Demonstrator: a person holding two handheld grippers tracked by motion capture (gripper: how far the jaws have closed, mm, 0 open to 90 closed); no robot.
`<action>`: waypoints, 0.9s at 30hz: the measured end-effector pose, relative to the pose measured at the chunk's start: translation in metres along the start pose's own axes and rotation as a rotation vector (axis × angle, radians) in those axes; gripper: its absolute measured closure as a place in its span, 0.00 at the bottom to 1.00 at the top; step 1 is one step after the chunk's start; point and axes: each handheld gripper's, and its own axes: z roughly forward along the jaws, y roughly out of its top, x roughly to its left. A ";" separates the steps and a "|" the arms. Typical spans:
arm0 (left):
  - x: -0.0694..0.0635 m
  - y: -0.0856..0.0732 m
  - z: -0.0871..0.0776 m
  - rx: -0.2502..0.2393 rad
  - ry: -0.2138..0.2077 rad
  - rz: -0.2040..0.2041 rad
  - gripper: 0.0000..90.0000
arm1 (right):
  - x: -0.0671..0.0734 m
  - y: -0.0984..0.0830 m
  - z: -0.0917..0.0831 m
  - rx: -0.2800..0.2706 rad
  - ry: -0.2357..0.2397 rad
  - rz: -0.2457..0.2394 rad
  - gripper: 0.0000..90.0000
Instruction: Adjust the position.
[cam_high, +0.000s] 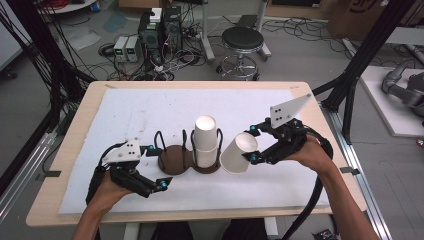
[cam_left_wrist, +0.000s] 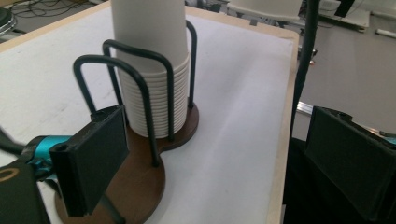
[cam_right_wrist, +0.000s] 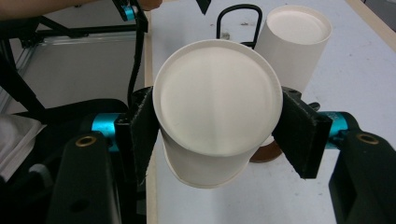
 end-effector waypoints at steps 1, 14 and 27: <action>-0.001 0.001 0.002 -0.007 -0.009 -0.002 0.07 | 0.000 0.000 0.000 0.000 0.000 0.000 0.39; -0.010 0.009 0.025 -0.040 -0.069 0.008 0.07 | 0.004 0.002 0.013 -0.040 0.031 -0.005 0.39; -0.017 0.012 0.048 -0.094 -0.134 -0.001 0.07 | 0.006 0.004 0.029 -0.078 0.065 -0.001 0.40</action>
